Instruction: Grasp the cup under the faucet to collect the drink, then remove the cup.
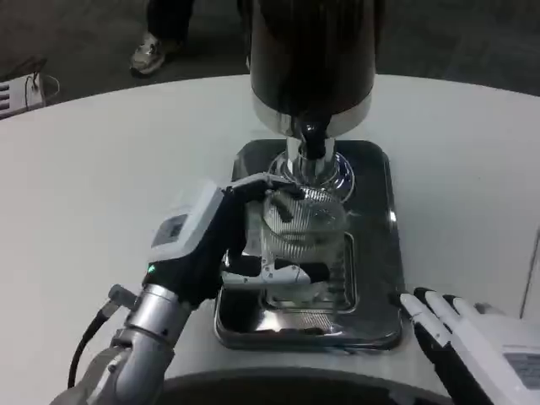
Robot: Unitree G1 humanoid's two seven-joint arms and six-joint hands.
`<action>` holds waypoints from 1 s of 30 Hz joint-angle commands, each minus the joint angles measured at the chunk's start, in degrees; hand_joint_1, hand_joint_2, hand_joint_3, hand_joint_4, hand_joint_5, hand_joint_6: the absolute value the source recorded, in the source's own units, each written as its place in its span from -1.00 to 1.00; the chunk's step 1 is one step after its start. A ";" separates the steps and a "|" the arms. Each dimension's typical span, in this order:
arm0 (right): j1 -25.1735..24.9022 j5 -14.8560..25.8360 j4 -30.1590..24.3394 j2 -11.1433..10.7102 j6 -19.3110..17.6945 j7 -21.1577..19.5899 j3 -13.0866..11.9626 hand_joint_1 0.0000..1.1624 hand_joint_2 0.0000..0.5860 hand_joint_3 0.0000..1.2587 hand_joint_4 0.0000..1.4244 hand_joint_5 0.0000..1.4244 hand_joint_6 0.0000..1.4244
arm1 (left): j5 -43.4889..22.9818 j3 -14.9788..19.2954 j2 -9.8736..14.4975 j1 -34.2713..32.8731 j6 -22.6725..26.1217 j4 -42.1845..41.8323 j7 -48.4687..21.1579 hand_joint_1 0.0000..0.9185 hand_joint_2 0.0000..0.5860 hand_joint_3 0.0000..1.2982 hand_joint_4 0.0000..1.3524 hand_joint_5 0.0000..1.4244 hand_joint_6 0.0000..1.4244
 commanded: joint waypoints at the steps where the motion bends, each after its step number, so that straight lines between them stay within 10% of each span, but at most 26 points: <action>1: 1.32 0.84 -0.86 1.73 -1.69 -1.24 -1.23 -0.05 0.52 -0.91 -1.00 -1.00 -1.00 | 4.35 -2.60 0.86 0.54 2.03 -2.10 5.07 0.22 -1.00 0.41 0.57 0.77 1.00; 15: 3.39 2.96 -0.86 2.46 -3.77 -2.52 -3.50 -0.06 0.52 -0.91 -1.00 -1.00 -1.00 | 6.33 -3.54 2.24 0.97 8.08 -5.21 7.37 -0.05 -1.00 0.23 0.27 0.65 1.00; 20: 2.86 2.75 -0.86 2.34 -3.80 -1.82 -3.60 -0.06 0.52 -0.88 -1.00 -1.00 -1.00 | 4.28 -3.39 2.74 0.84 7.90 -4.48 3.92 -0.66 -0.92 -0.26 -0.32 0.19 0.76; 30: 3.07 5.28 -0.86 1.12 -3.23 0.18 -6.28 -0.06 0.52 -0.83 -1.00 -1.00 -1.00 | 3.14 -3.42 3.01 1.83 7.56 -6.05 4.10 -0.85 -0.95 -0.73 -0.86 -0.41 0.27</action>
